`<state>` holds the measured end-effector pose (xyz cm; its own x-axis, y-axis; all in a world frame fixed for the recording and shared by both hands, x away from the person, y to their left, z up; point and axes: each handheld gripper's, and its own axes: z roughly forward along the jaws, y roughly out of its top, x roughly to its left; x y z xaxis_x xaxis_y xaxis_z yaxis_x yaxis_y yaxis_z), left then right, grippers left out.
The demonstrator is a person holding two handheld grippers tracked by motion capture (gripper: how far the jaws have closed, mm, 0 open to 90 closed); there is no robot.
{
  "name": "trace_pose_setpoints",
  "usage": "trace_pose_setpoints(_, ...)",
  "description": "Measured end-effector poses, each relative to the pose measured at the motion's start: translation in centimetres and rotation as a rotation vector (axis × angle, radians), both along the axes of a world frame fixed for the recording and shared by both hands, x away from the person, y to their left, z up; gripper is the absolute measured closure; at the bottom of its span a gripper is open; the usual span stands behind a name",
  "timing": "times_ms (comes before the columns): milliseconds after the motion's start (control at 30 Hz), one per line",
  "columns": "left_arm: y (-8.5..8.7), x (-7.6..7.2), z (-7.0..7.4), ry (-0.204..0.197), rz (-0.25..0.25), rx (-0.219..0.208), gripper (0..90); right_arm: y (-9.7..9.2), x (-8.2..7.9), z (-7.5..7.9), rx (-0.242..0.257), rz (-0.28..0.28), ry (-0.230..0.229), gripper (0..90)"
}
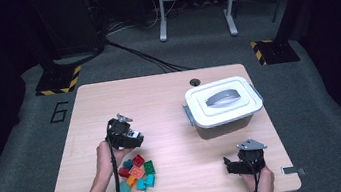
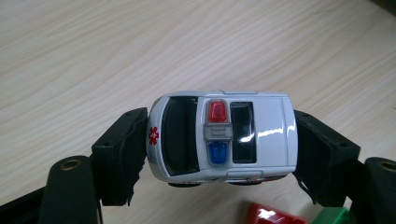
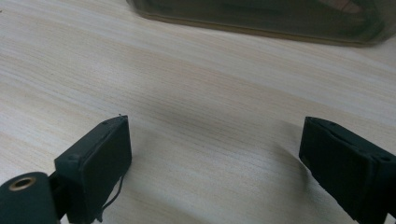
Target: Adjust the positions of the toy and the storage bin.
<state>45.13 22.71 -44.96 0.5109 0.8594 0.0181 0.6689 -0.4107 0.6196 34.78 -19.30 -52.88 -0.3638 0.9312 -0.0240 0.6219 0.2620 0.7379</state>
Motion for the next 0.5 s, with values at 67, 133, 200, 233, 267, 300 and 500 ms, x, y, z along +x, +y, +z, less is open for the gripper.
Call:
trace_pose_setpoints(67, 1.0, 0.2, 0.0, 0.002, 0.017, 0.003, 25.6, 0.0, 0.0, 0.0, 0.0, 0.001, 0.0, 8.4)
trace_pose_setpoints(133, 2.2, 0.3, 0.0, 0.011, 0.035, 0.014, 25.6, 0.0, 0.0, 0.0, 0.0, 0.0, 0.0, 8.5)
trace_pose_setpoints(200, 3.3, 0.5, -0.1, 0.019, 0.052, 0.026, 25.6, 0.0, 0.0, 0.0, -0.001, 0.002, 0.001, 8.6)
trace_pose_setpoints(233, 3.9, 0.5, -0.1, 0.021, 0.063, 0.029, 25.6, 0.0, 0.0, 0.0, 0.0, 0.001, 0.002, 8.6)
trace_pose_setpoints(267, 4.3, 0.6, -0.2, 0.022, 0.071, 0.029, 25.6, 0.0, 0.0, 0.0, 0.0, 0.001, 0.001, 8.6)
trace_pose_setpoints(300, 4.8, 0.6, -0.3, 0.026, 0.086, 0.031, 25.6, 0.0, 0.0, 0.0, -0.001, 0.003, 0.001, 8.6)
trace_pose_setpoints(500, 7.8, 1.1, -1.2, 0.061, 0.158, 0.039, 25.6, 0.0, 0.0, 0.0, 0.0, 0.003, 0.002, 8.6)
